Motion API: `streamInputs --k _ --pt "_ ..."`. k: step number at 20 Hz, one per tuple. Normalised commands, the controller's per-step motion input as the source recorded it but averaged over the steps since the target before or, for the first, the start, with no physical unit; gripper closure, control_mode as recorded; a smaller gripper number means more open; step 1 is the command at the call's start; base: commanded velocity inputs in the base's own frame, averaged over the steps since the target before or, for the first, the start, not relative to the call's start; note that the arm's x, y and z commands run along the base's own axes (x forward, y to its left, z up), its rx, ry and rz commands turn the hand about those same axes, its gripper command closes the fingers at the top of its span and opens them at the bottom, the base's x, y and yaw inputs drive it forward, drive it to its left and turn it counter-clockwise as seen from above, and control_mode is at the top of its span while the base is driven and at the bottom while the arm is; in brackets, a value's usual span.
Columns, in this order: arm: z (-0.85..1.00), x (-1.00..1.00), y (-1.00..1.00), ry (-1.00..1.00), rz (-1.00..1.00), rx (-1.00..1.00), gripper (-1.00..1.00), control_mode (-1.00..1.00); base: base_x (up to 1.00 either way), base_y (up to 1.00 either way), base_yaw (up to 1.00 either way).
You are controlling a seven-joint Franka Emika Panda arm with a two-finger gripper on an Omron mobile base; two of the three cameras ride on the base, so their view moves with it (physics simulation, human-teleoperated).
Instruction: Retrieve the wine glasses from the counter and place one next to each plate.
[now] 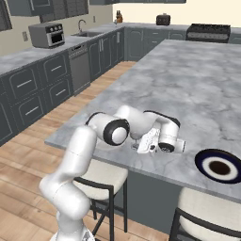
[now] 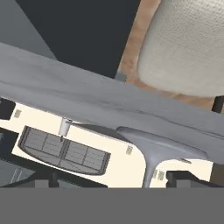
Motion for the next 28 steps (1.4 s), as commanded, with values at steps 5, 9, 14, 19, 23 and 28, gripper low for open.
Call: streamInputs --k 5,9,14,19,23,28 --pt "0.02 -0.01 -0.42 0.01 -0.27 -0.09 -1.00 -1.00 0.00 0.00 0.00" --pt "0.46 -0.75 -0.14 -0.04 -0.20 -0.03 -1.00 -1.00 0.00 0.00 0.00" --pt "0.94 -0.68 -0.09 -0.06 -0.06 0.00 -1.00 -1.00 0.00 0.00 0.00" --pt "1.00 -0.92 0.19 -0.17 0.11 0.00 -1.00 -1.00 0.00 0.00 0.00" --pt "1.00 -0.69 0.21 -0.18 0.23 -0.01 -1.00 -1.00 0.00 0.00 0.00" --pt "0.74 -0.67 0.54 -0.05 0.16 0.00 -1.00 -1.00 0.00 0.00 0.00"
